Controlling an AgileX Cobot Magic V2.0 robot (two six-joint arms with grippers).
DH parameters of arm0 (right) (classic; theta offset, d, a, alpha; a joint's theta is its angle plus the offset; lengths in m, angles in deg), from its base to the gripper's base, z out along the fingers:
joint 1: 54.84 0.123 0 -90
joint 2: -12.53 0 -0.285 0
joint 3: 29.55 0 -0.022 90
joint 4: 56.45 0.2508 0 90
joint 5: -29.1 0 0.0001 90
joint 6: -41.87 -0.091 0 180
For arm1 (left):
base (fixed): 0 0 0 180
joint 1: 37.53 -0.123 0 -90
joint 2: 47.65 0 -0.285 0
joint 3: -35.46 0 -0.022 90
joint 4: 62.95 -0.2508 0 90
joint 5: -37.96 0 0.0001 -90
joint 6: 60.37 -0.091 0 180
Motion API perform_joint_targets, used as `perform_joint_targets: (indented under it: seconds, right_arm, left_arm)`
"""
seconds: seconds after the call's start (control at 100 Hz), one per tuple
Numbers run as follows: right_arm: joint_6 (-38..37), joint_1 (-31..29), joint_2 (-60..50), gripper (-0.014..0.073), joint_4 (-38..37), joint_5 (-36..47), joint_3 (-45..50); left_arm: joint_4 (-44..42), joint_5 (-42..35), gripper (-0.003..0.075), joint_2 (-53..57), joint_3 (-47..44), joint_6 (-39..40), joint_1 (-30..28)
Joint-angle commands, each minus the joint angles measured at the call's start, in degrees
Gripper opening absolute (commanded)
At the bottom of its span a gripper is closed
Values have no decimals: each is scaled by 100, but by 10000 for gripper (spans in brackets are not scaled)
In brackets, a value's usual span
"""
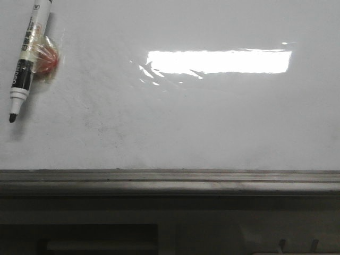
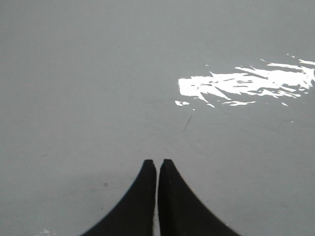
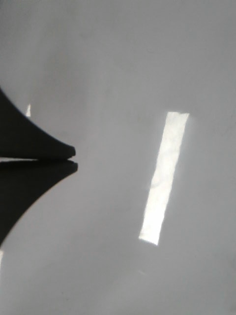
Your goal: Write number 6 on whiteboard
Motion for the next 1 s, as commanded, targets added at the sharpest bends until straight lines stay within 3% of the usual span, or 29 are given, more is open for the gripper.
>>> perform_joint_targets:
  seconds: [0.0, 0.99]
  right_arm:
    - [-3, -38, -103, -65, -43, 425, 134]
    - [-3, -38, -103, -65, -32, 630, 134]
  left_arm:
    - [50, -419, -20, 178, -283, 38, -5]
    - [146, -472, -20, 178, -283, 38, -5]
